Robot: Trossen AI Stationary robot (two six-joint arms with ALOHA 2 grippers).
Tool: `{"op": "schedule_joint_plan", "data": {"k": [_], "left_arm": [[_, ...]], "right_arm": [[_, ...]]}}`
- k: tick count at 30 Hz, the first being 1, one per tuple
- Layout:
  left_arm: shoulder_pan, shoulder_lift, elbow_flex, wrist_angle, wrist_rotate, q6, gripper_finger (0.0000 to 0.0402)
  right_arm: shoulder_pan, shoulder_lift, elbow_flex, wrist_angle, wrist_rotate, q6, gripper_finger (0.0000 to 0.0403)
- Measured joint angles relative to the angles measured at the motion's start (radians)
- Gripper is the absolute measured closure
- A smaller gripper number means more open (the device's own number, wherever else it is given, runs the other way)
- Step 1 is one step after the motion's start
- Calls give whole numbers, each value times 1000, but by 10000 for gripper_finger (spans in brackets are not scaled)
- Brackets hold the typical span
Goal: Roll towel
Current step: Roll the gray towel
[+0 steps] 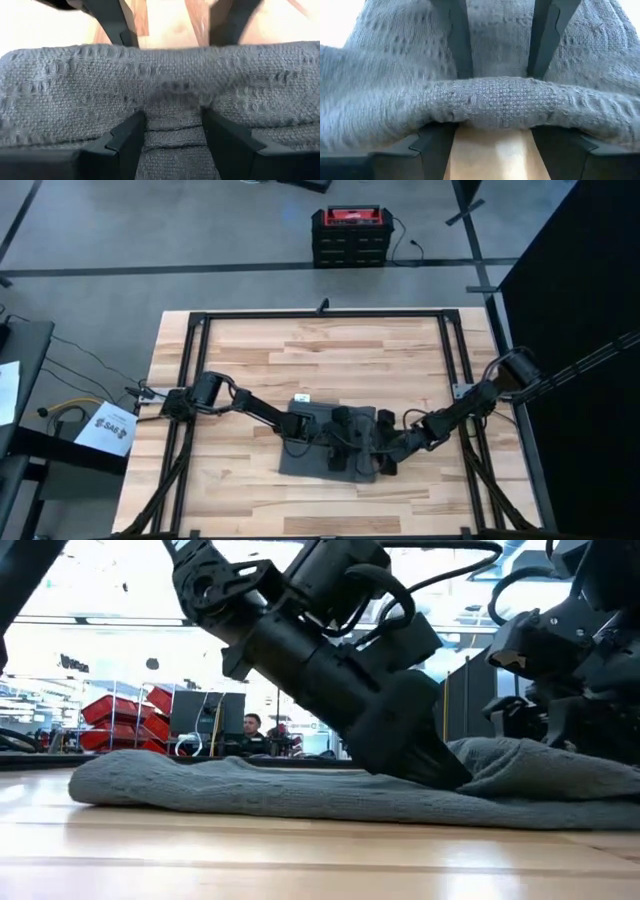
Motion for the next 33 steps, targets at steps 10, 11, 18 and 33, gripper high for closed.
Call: {"op": "schedule_joint_plan", "data": {"k": [10, 11, 18, 33], "left_arm": [[-5, -86, -5, -98, 0, 12, 210], [-5, -95, -5, -101, -6, 12, 210], [-9, -193, -3, -215, -32, -1, 210], [27, -67, 2, -204, -65, -40, 210]], "right_arm": [[-38, -59, -2, -3, 16, -68, 154], [-43, -59, -1, 0, 13, -73, 154], [-55, -59, -1, 4, 1, -99, 154], [-55, -61, 1, 0, 1, -106, 154]]}}
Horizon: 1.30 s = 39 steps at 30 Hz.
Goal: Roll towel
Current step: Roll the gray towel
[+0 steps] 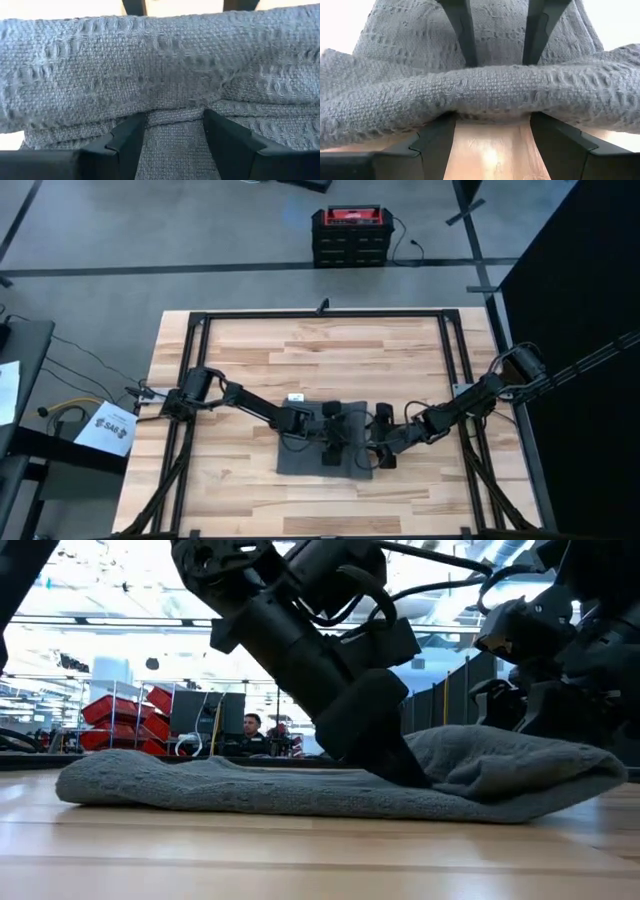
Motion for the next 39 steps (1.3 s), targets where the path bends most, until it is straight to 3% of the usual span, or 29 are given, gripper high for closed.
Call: {"op": "schedule_joint_plan", "data": {"k": [16, 26, 31, 39], "left_arm": [[19, 75, -2, 186, 41, 40, 210], [19, 75, -2, 190, 43, 41, 210], [19, 75, -2, 190, 43, 41, 210], [19, 75, -3, 190, 41, 27, 210]], "right_arm": [[-11, -39, 111, -240, 4, 1, 154], [17, -159, 69, -449, 30, 152, 154], [34, -148, -7, -430, -63, 233, 154], [13, -47, -113, -34, -66, 143, 154]]}}
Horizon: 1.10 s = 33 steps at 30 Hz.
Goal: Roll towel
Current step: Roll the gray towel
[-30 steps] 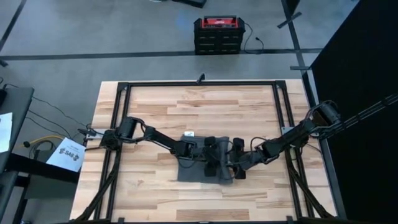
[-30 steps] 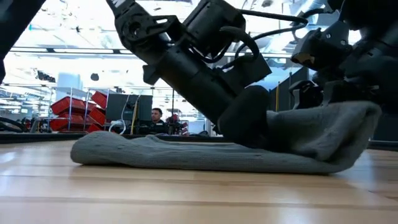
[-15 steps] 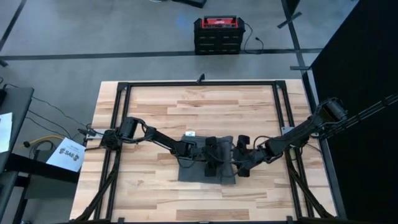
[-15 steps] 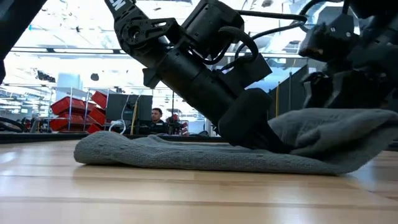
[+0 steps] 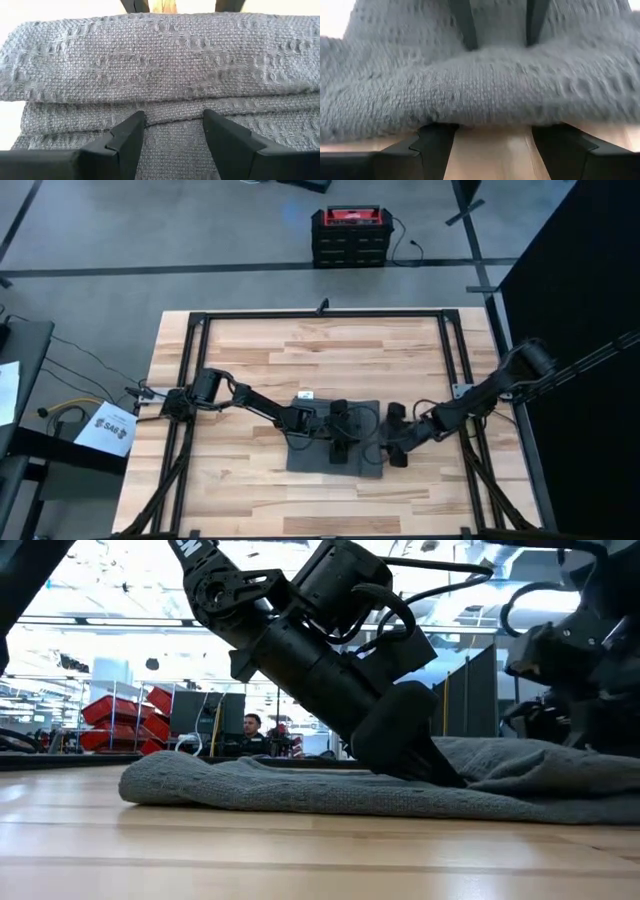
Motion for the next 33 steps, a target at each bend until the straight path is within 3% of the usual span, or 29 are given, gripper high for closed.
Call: {"op": "schedule_joint_plan", "data": {"k": [5, 12, 33], "left_arm": [[0, -6, 0, 1, -1, -2, 210], [1, -40, -2, -26, 3, -2, 210], [-6, -94, 14, -150, -2, -13, 210]], "right_arm": [[-19, 26, -1, 86, -13, -61, 154], [-25, 19, 30, 76, -24, -99, 154], [-57, 16, 176, -146, -12, -126, 154]]}}
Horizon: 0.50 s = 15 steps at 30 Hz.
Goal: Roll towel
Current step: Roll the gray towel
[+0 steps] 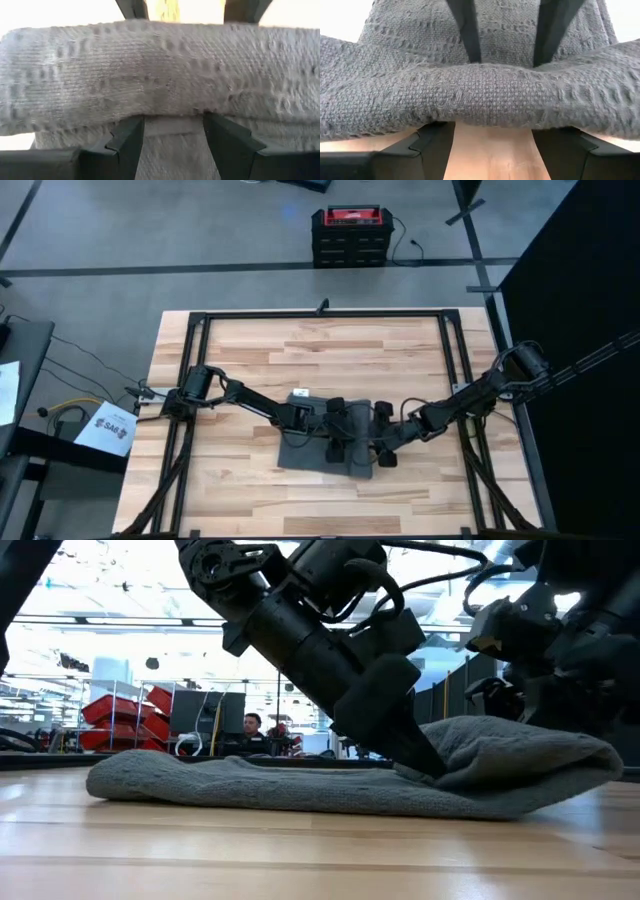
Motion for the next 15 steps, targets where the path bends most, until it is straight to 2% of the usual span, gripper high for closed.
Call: {"op": "schedule_joint_plan", "data": {"k": [9, 15], "left_arm": [[-5, -1, 160, -407, -4, -18, 210], [-34, -4, 260, -647, -55, -56, 210]], "right_arm": [[-17, 0, 11, 6, 2, -24, 154], [-32, 0, 49, -3, 3, -87, 154]]}}
